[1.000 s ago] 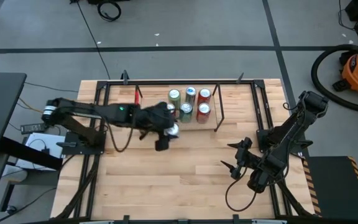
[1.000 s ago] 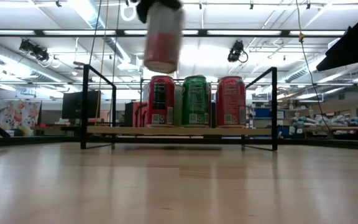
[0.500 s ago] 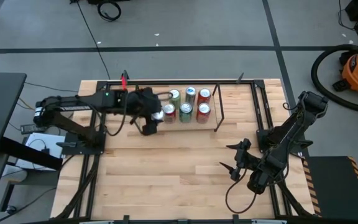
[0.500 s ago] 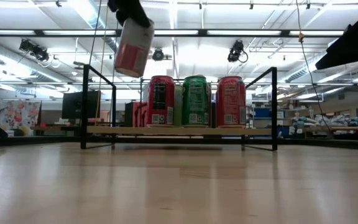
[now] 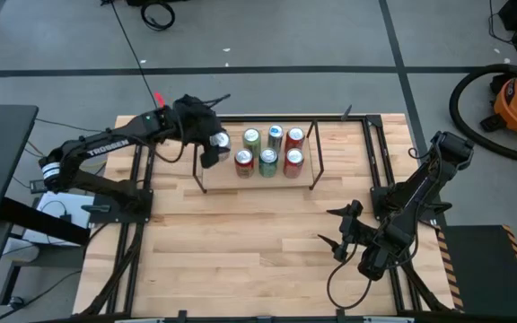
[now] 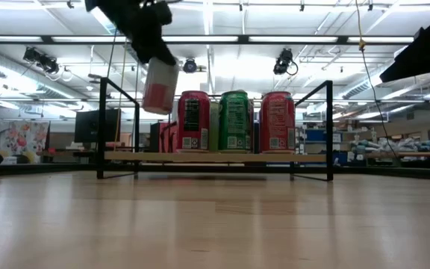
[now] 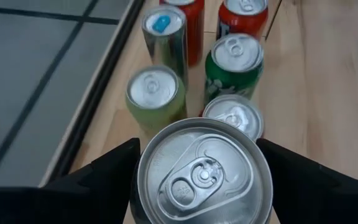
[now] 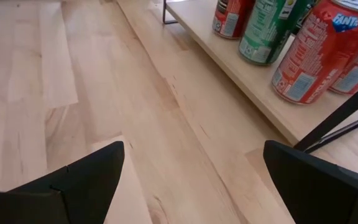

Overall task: Place canned beverage on shelf
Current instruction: Put the orange-white soda can on the shelf

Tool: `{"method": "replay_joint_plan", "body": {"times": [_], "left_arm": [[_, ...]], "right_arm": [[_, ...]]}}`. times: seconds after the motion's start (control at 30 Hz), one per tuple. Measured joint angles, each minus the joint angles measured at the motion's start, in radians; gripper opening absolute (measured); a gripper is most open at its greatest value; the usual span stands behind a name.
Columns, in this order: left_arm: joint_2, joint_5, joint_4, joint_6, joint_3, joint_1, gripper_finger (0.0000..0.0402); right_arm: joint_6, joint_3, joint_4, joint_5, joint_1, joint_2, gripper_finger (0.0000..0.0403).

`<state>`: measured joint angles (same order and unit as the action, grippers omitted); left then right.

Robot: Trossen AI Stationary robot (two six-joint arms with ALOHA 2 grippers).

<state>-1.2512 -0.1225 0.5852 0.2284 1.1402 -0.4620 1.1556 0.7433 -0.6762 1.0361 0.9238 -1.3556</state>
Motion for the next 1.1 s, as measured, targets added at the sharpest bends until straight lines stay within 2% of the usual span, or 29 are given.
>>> {"method": "replay_joint_plan", "body": {"times": [0.17,0.43,0.83,1.1], "left_arm": [[0.004,-0.155,-0.107,0.052,-0.085,-0.132,0.0306],[-0.001,-0.307,-0.296,0.076,-0.209,-0.292,0.0306],[-0.122,-0.331,-0.358,0.075,-0.233,-0.289,0.0306],[-0.157,-0.325,-0.377,0.074,-0.233,-0.287,0.0306]], "right_arm": [[-0.012,0.000,-0.004,0.009,-0.011,0.000,0.0396],[-0.034,0.000,-0.003,0.022,-0.034,0.000,0.0396],[-0.059,0.000,0.003,0.017,-0.076,0.000,0.0396],[-0.059,0.000,0.007,0.014,-0.076,0.000,0.0396]]}}
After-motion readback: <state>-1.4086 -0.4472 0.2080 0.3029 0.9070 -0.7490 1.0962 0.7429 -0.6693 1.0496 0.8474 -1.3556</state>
